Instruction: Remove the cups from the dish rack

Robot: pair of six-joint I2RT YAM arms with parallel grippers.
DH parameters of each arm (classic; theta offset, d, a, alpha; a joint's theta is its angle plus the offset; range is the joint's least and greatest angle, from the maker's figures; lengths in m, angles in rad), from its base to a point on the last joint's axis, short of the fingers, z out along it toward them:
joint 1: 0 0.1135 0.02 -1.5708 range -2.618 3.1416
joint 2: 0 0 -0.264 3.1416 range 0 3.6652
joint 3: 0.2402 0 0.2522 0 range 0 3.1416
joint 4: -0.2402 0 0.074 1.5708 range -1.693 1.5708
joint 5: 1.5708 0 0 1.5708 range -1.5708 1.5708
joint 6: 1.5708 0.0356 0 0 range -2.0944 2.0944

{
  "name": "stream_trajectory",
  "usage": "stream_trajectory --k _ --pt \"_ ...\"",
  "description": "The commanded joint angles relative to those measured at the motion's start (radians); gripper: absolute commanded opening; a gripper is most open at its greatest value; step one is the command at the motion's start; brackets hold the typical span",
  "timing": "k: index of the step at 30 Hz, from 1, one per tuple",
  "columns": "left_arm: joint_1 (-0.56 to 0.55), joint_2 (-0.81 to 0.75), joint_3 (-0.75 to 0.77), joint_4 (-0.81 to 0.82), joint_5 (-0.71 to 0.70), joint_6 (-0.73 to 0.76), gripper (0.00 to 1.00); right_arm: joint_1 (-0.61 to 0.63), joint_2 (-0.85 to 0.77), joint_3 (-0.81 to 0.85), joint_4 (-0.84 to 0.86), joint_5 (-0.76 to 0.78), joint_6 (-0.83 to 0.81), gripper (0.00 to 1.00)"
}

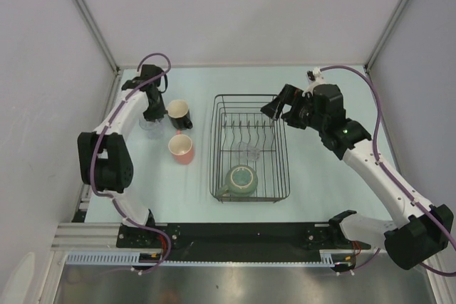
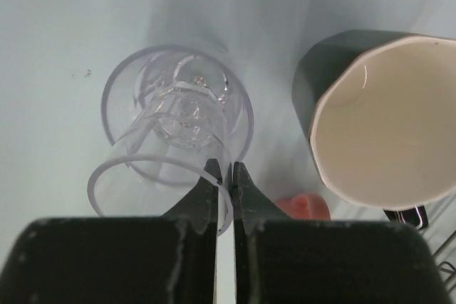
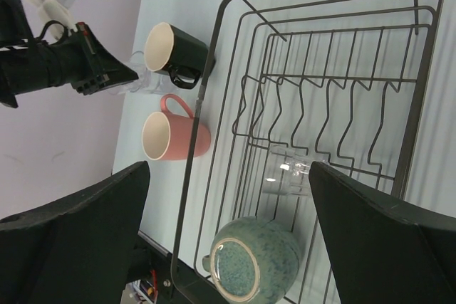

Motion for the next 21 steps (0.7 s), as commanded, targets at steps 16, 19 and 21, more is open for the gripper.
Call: stream_trajectory --k 16,19,21 --pt "0.044 0.116 0.056 0.076 0.036 -0.009 0.15 -0.003 0.006 -0.028 0.014 0.003 0.005 1.00" --pt "0.044 0.087 0.073 0.067 0.007 -0.012 0.24 -0.001 0.009 -0.032 0.021 -0.004 0.008 1.00" --pt "0.044 0.068 0.095 0.054 -0.010 -0.011 0.31 0.000 0.013 -0.032 0.026 -0.010 0.010 1.00"
